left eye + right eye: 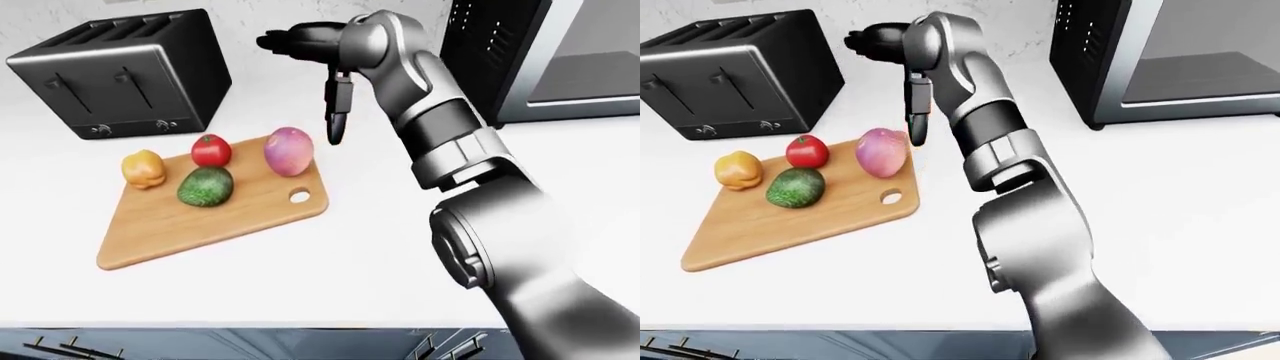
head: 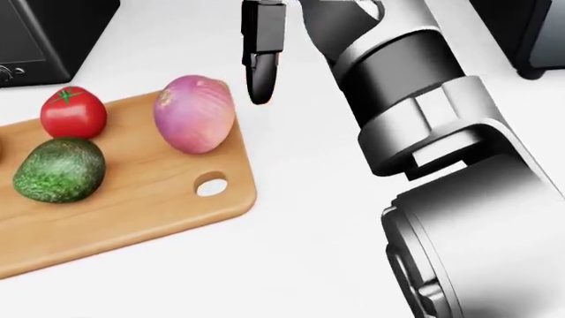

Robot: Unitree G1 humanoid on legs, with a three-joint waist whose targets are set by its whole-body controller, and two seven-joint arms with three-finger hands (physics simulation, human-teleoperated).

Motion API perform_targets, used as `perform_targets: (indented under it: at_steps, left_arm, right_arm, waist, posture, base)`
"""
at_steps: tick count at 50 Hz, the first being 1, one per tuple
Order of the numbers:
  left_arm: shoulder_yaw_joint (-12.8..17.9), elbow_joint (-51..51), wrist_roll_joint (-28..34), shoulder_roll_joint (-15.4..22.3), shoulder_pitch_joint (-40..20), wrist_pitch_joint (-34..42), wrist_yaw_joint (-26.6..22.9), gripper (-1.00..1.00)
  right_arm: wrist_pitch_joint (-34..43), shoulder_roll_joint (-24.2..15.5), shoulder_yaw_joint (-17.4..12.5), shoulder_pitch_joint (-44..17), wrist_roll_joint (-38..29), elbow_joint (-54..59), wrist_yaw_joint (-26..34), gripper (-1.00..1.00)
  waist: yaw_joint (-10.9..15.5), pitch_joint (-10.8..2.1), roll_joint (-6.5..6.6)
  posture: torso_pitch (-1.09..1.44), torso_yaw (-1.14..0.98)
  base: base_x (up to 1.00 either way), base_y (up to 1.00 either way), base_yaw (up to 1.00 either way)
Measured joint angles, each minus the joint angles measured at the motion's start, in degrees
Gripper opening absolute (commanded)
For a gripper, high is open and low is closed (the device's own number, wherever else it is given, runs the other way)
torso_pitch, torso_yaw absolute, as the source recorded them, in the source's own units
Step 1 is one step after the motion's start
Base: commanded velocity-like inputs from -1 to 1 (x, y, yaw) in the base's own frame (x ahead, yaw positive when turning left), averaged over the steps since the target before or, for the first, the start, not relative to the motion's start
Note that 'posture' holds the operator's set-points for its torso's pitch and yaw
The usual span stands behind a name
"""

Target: Place the avocado, onion, tomato and bell pepper on the cutting board.

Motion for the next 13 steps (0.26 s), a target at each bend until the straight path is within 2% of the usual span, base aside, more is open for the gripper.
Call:
perform_targets:
  at_steps: [13]
  left_arm:
    - [-0.33,0.25,-0.43,1.05,-0.64,0.66,0.21,1.00]
  right_arm:
    - [-0.92,-8.65,-2.41,-1.77,1.14,-6.25,10.37,1.00]
  waist:
    - [-0.14,0.30,-0.36]
  posture:
    - [0.00,0.00]
  base:
    - [0.00,0.00,0.00]
